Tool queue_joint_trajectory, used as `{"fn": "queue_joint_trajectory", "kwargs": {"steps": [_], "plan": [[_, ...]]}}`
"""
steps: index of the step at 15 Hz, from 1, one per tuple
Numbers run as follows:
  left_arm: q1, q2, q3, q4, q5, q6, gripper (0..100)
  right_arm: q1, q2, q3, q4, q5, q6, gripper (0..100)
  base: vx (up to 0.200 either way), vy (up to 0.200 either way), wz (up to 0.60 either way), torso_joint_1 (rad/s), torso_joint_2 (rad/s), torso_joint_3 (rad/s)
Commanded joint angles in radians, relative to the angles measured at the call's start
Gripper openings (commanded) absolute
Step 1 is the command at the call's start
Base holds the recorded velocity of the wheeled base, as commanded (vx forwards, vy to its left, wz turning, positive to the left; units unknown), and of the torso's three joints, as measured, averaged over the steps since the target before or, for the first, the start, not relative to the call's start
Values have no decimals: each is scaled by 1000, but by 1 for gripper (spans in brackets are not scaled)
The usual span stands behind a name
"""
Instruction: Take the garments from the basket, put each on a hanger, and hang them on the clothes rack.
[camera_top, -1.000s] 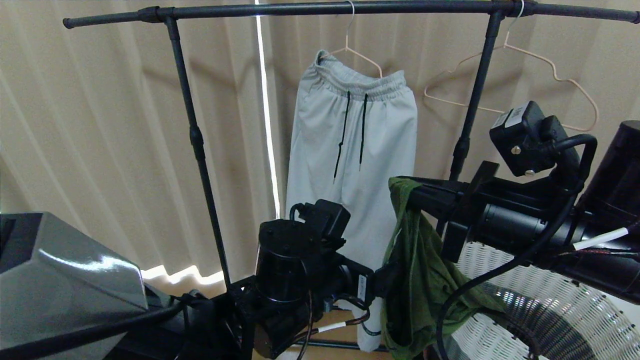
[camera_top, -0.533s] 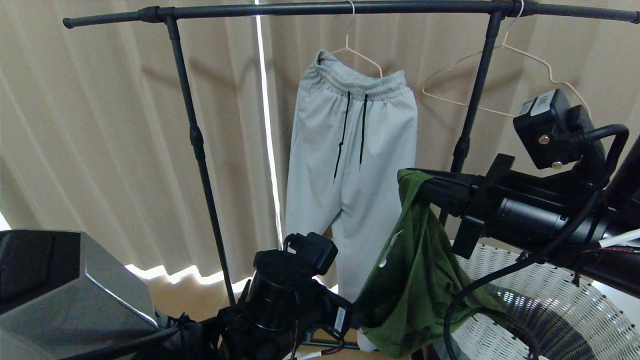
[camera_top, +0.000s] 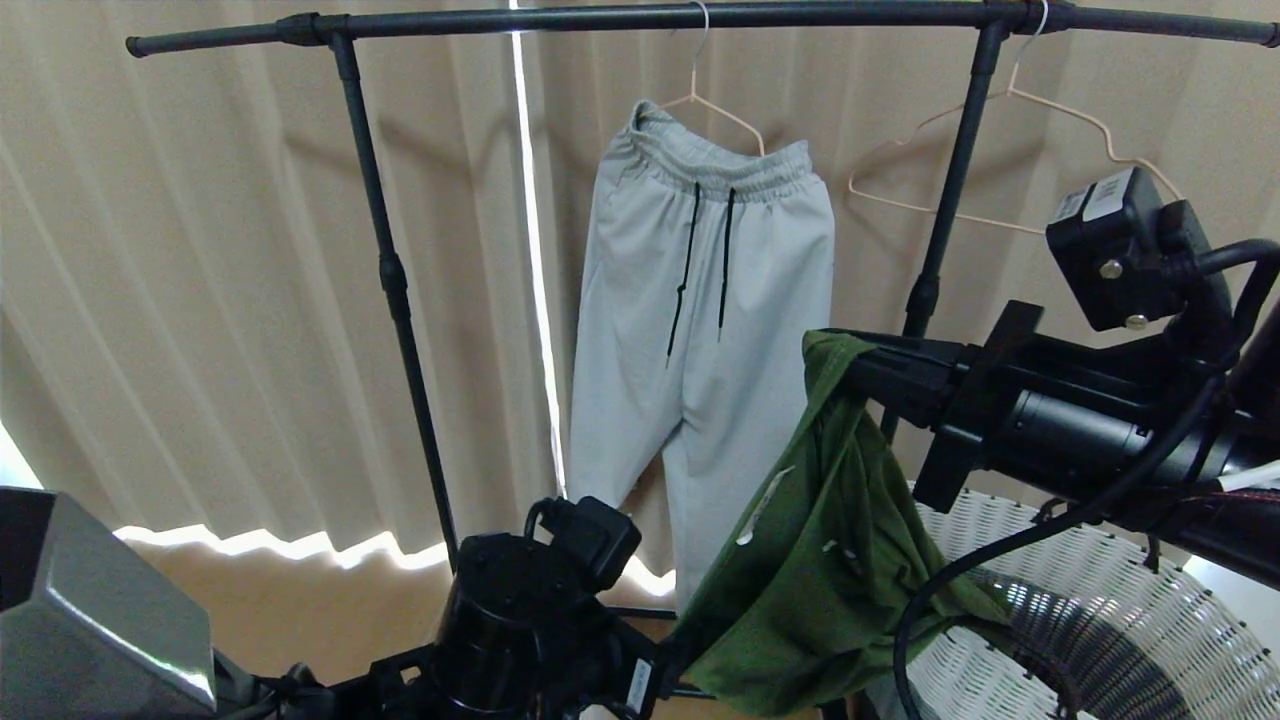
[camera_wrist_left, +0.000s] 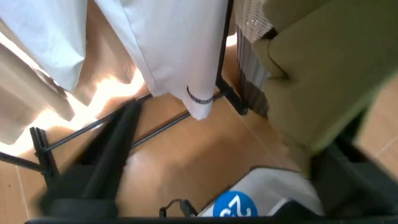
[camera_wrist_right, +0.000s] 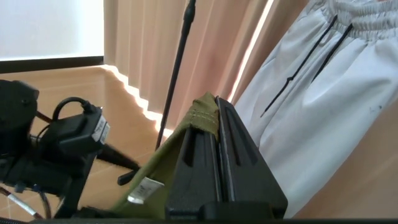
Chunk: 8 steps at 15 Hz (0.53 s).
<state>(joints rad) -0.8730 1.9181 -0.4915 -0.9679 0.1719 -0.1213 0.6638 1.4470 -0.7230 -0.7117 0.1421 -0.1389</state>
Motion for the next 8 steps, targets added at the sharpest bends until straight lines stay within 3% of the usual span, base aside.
{"fn": "queue_joint_trajectory", "kwargs": {"steps": [1, 3, 4, 5, 6, 8], "plan": [[-4, -19, 14, -2, 1, 2, 0, -1, -11, 0, 0, 1, -1, 0, 0, 0, 0, 0, 0, 0], [-4, -30, 40, -72, 3, 6, 0, -24, -14, 2, 0, 1, -1, 0, 0, 0, 0, 0, 0, 0], [-1, -70, 102, -176, 4, 58, 0, -36, -14, 4, 0, 1, 1, 0, 0, 0, 0, 0, 0, 0], [8, -120, 146, -219, 3, 147, 0, -50, -14, 8, 0, 1, 1, 0, 0, 0, 0, 0, 0, 0], [31, -188, 157, -219, 3, 195, 0, -55, -13, 10, 0, 1, 1, 0, 0, 0, 0, 0, 0, 0], [91, -356, 102, -100, 3, 242, 0, -53, -13, 13, 0, 2, -1, 0, 0, 0, 0, 0, 0, 0]]}}
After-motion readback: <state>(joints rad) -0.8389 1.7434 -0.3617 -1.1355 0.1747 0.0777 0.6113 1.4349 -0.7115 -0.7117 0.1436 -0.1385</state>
